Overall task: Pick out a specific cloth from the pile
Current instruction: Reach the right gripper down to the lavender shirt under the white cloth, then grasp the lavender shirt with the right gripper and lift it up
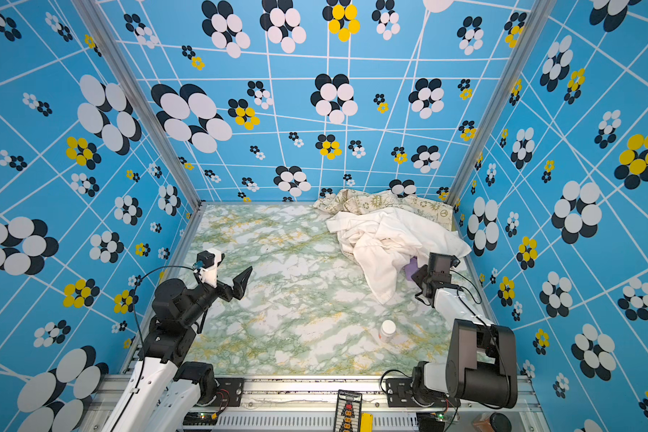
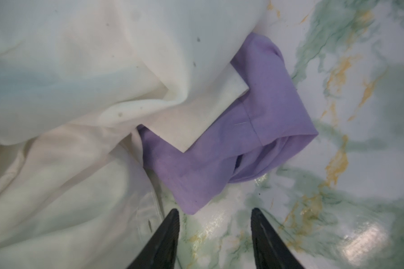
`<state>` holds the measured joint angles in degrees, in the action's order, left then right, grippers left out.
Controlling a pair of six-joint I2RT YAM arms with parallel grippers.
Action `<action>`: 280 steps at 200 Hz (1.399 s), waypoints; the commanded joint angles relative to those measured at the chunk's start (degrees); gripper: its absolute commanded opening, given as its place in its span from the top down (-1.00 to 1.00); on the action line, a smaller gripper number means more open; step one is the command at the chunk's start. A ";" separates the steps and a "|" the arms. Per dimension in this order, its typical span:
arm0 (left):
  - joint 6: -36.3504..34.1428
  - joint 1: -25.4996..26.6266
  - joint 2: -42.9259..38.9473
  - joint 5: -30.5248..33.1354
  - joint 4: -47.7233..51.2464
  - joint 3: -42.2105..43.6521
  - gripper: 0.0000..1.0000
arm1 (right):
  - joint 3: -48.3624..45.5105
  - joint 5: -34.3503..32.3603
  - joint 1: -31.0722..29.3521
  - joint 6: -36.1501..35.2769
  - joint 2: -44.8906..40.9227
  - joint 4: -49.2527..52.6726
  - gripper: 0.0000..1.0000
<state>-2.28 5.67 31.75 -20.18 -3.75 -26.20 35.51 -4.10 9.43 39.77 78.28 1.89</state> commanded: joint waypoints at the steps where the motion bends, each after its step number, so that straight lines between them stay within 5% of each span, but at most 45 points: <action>1: 2.98 0.47 -1.85 -0.87 2.96 1.32 -0.99 | -0.48 -1.70 0.64 1.95 1.49 -2.14 0.06; 144: 5.17 2.80 -10.57 5.26 11.22 2.37 -0.98 | 3.44 1.57 4.24 4.82 11.39 -7.10 0.20; 225: 3.78 5.37 -10.83 7.54 12.63 2.09 -0.99 | 3.42 7.88 7.16 6.46 13.13 -9.98 0.97; 280: 3.16 6.02 -11.15 8.11 13.02 1.87 -0.98 | 2.97 7.04 7.18 7.80 4.41 -9.60 1.00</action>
<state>1.91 11.16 21.43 -12.99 8.88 -24.03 38.65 2.72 16.27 46.02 87.37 -7.51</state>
